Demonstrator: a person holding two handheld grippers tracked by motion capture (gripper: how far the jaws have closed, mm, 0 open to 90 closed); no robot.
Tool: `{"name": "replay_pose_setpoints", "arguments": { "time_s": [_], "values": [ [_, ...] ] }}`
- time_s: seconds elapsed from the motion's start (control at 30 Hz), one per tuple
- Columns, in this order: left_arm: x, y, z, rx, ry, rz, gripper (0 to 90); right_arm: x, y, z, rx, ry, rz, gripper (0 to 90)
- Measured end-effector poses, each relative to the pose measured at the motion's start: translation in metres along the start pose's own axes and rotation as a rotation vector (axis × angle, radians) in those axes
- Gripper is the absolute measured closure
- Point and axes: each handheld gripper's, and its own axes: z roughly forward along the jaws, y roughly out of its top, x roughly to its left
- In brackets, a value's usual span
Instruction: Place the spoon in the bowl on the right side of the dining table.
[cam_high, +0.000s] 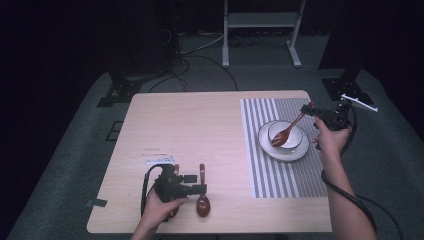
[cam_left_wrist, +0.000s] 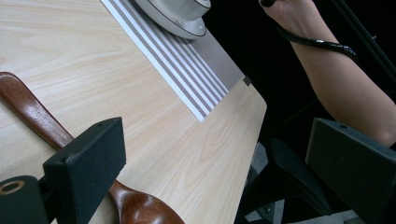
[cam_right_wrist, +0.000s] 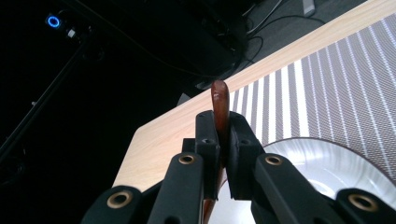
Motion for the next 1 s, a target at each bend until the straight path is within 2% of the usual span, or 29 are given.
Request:
{"name": "replay_pose_setpoints", "arguments": {
  "time_s": [0.37,1.0],
  "values": [
    [0.001,0.0,0.0,-0.002,0.001,0.0,3.6,-0.011,0.004,-0.007,-0.037,-0.027,0.027,84.5],
    [0.0,0.0,0.0,-0.003,0.0,0.0,3.6,-0.025,0.002,-0.009,-0.074,-0.067,0.048,84.3]
  ]
}}
